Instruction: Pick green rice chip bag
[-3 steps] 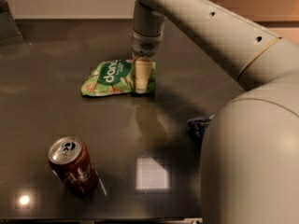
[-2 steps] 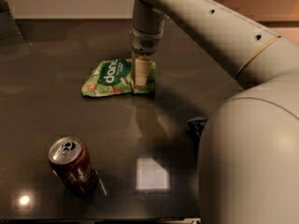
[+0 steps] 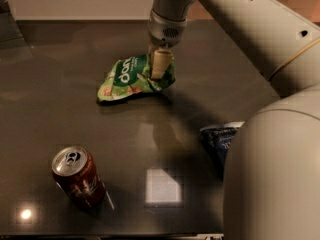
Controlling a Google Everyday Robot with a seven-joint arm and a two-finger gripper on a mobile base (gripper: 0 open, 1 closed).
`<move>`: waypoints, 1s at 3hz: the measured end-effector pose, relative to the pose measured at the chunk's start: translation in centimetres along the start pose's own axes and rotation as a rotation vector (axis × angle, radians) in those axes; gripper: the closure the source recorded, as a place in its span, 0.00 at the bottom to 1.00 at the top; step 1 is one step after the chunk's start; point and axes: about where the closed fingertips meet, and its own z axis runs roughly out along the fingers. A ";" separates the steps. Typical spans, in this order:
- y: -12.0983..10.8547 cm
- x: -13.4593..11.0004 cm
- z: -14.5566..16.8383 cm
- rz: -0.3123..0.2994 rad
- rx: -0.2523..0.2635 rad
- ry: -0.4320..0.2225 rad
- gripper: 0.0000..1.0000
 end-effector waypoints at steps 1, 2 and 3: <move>0.3 0.3 -3.3 -0.062 0.016 -0.072 1.00; 0.0 0.0 -7.1 -0.147 0.076 -0.150 1.00; -0.3 -0.3 -9.9 -0.203 0.129 -0.198 1.00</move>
Offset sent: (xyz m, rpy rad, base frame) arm -0.0715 -0.0787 0.1100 0.0826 0.1123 0.3163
